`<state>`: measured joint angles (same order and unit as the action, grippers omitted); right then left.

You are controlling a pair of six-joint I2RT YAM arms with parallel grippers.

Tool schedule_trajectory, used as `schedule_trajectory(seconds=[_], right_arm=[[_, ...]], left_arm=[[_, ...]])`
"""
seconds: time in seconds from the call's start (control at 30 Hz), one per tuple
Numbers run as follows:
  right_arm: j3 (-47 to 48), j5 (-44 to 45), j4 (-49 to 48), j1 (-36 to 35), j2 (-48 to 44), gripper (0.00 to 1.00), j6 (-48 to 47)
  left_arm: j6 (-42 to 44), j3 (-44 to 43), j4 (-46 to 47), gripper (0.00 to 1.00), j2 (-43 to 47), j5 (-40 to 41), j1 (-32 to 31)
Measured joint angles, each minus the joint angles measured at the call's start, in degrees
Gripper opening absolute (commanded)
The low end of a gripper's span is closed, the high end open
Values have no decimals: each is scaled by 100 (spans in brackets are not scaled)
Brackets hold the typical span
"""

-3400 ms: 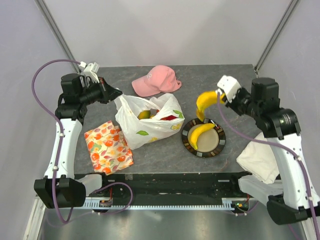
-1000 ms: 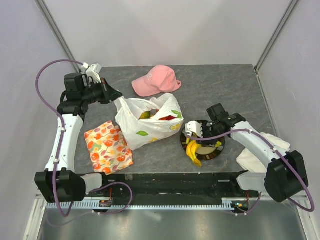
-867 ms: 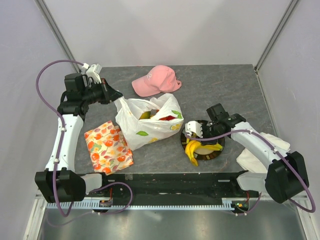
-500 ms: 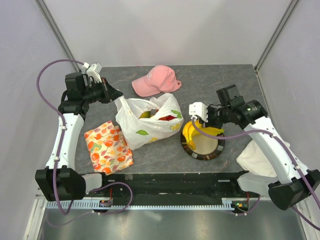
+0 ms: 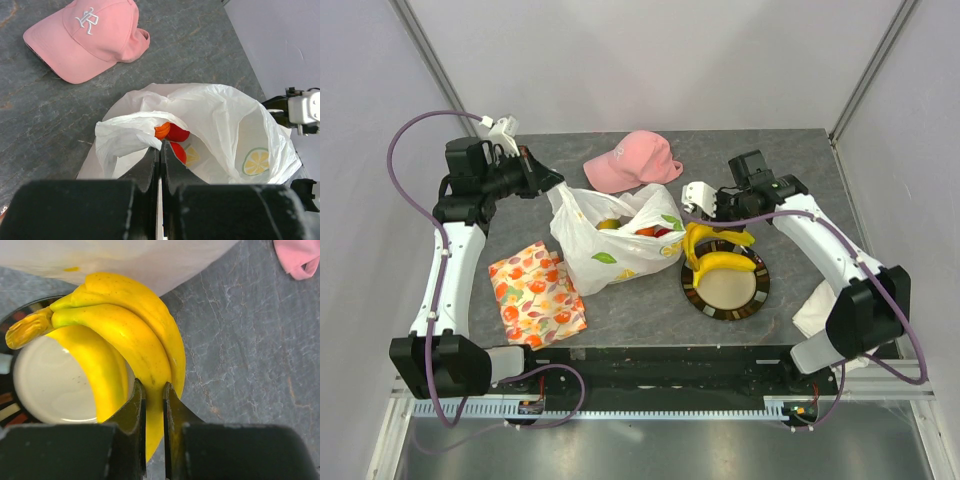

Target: Take the fake fruits out of the plastic bag

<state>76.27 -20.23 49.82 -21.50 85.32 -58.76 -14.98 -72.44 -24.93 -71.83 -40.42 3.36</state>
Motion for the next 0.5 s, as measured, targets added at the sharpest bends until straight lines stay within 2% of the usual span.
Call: schedule_trajectory(seconds=[0.17,0.5], right_arm=[[7,57,-343,197,402,3,-107],[-299,28,-509,234,428,4,-455]], left_arm=[[0,9,-2,2,28,90,0],[0,63,-7,1,146,133,17]])
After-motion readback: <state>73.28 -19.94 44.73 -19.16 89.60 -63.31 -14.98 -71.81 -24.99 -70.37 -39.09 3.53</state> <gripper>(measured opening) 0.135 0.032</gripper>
